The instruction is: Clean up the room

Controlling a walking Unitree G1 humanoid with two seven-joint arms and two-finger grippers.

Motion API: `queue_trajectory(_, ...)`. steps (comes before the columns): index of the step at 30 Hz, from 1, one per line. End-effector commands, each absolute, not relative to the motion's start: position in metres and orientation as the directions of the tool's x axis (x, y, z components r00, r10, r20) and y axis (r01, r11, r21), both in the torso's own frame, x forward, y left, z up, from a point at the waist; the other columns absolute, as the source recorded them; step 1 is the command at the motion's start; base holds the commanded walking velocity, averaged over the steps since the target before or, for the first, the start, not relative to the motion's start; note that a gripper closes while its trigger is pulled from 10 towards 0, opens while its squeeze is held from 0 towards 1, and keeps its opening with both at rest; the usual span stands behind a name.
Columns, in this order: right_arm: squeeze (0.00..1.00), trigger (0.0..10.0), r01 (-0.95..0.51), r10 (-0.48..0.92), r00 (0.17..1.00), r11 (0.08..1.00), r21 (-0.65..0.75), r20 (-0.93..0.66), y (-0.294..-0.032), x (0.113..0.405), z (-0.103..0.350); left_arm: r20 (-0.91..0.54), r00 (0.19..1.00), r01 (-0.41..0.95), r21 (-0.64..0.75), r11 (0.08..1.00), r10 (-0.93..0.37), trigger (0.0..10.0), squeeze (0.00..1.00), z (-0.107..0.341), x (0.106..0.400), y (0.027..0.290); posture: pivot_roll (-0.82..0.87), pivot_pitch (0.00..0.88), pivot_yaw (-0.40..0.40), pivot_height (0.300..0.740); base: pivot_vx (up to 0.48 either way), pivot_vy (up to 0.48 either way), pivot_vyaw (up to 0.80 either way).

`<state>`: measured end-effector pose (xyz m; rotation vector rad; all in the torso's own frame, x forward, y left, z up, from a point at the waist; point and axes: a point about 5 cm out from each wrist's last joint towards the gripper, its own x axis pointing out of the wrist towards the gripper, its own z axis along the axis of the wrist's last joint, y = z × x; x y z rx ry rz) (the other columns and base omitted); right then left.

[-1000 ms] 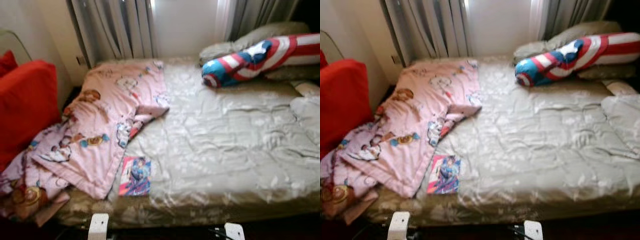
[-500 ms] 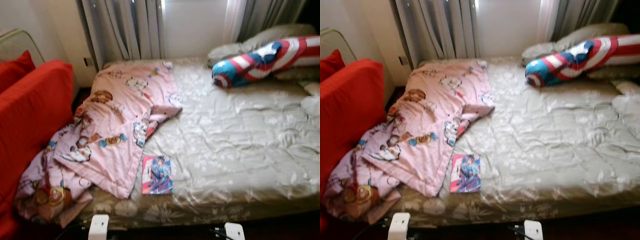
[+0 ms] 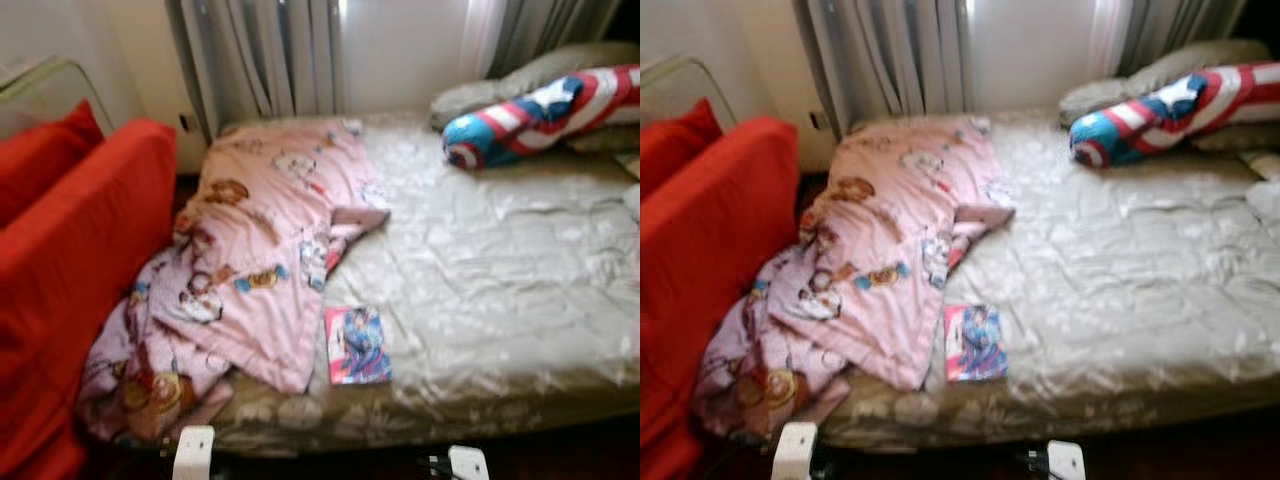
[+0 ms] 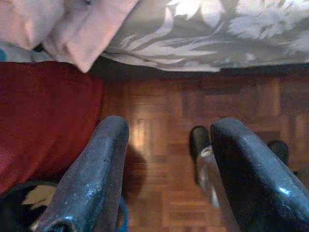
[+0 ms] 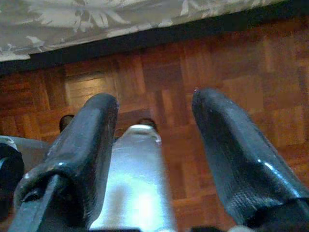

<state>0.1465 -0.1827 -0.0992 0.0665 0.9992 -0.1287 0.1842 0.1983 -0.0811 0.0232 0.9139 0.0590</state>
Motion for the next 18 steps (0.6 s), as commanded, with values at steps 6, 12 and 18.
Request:
queue_trajectory(6,0.00,10.0,0.141,-0.082,0.526,0.990,-0.008,-0.847,-0.1839,0.1434,-0.1002,-0.776,0.628,-0.042,0.036,0.998,0.054,10.0,0.00,-0.0796,0.1864,0.1975,-0.04,0.000,0.038,0.740,0.000,0.000,0.00)
queue_trajectory(12,0.00,10.0,0.140,-0.077,0.527,0.990,-0.002,-0.846,-0.1831,0.1438,-0.1001,-0.770,0.636,-0.045,0.025,0.999,0.048,10.0,0.00,-0.0781,0.1898,0.1963,-0.04,0.000,0.038,0.740,0.000,0.000,0.00)
queue_trajectory(18,0.00,10.0,0.119,-0.071,0.524,0.993,-0.010,-0.849,-0.1829,0.1443,-0.1001,-0.768,0.639,-0.046,0.024,0.999,0.048,10.0,0.00,-0.0775,0.1910,0.1961,-0.04,0.000,0.038,0.740,0.000,0.000,0.00)
